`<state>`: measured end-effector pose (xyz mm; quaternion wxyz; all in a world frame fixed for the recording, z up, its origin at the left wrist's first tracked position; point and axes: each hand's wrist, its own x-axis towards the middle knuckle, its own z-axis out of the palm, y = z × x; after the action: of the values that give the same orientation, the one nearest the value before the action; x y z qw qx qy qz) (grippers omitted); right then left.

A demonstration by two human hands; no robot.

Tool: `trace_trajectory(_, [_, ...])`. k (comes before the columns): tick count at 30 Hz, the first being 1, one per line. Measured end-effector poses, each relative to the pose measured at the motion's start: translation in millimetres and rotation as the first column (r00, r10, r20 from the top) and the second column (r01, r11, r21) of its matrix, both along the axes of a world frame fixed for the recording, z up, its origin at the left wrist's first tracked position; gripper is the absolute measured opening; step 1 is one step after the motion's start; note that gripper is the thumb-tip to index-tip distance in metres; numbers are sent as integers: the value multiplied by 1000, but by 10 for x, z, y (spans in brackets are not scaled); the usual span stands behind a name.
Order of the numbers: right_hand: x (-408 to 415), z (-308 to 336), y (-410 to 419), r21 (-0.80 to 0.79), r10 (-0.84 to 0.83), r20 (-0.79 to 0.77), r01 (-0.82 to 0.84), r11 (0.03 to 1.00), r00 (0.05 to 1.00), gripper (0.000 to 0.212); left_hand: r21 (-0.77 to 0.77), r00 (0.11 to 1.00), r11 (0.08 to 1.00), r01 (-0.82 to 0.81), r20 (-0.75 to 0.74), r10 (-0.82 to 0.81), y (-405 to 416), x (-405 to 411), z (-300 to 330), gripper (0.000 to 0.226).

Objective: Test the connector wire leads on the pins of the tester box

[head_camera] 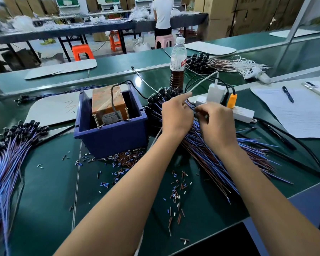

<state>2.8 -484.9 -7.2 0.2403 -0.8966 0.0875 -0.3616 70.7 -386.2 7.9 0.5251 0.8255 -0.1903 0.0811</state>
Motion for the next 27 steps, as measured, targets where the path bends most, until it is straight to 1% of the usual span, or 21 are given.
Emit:
trace_trajectory(1, [-6,-12,-10,-16,11,-8,-11,1000,1000,19,-42,1000,999,-8,-28,7,1,4,16,50])
trace_trajectory(2, [-9,-22,-23,-25,16,-21,-17,1000,1000,20,-47,999,999,-10,-42,8,8,2,19,50])
trace_trajectory(3, [-9,-33,-42,-31,17,-43,-19,999,999,21,-16,999,1000,-5,-31,5,14,4,3,52])
trace_trajectory(4, [-5,-45,-57,-38,11,-75,-14,999,997,22,52,1000,999,1,-4,-1,19,7,-23,53])
trace_trajectory(5, [4,-59,-67,-45,-4,-116,-1,999,993,23,160,1000,987,0,30,-5,25,14,-62,54])
trace_trajectory(7, [23,-92,-75,-51,-44,-198,34,998,979,23,381,996,923,-46,92,12,51,46,-165,51])
trace_trajectory(8, [25,-106,-78,-44,-60,-225,52,998,973,22,442,994,895,-66,111,18,63,49,-207,49])
trace_trajectory(9, [27,-118,-74,-35,-73,-239,66,997,968,21,461,992,885,-74,123,19,82,39,-237,47])
trace_trajectory(11, [24,-139,-55,-34,-94,-244,89,995,965,19,422,987,904,-71,162,2,136,-24,-237,41])
trace_trajectory(13, [7,-125,-14,-43,-126,-204,120,992,971,18,326,973,944,-46,227,-31,266,-134,-175,36])
trace_trajectory(15, [-20,-61,78,-40,-159,-75,157,987,984,14,197,941,980,16,328,-81,488,-281,-78,29])
trace_trajectory(16, [-37,-13,159,-21,-149,7,149,989,989,12,141,910,988,56,400,-109,627,-351,-35,26])
trace_trajectory(18, [-76,102,379,26,-59,156,56,998,986,12,54,821,996,76,564,-93,917,-476,48,21])
trace_trajectory(20, [-98,187,728,14,75,254,-81,997,964,11,-77,731,997,-7,679,58,1280,-530,117,18])
trace_trajectory(21, [-108,202,950,0,149,279,-155,988,949,10,-164,695,983,-78,698,172,1487,-522,141,17])
trace_trajectory(22, [-120,201,1180,-8,225,283,-232,973,932,9,-254,663,953,-163,687,297,1699,-493,152,18])
trace_trajectory(23, [-136,186,1396,-13,303,264,-311,950,916,8,-333,638,907,-258,646,419,1898,-438,141,18])
trace_trajectory(24, [-136,156,1623,-15,389,213,-395,918,896,8,-386,616,846,-369,580,533,2123,-367,116,18])
trace_trajectory(25, [-123,118,1829,-23,467,123,-468,884,876,8,-403,597,775,-488,494,632,2330,-283,86,18])
trace_trajectory(26, [-92,80,2030,-32,527,-7,-527,849,850,7,-363,569,696,-620,404,717,2541,-185,49,20])
trace_trajectory(27, [-44,38,2213,-32,563,-157,-574,818,811,7,-240,533,619,-748,339,775,2738,-90,-6,22])
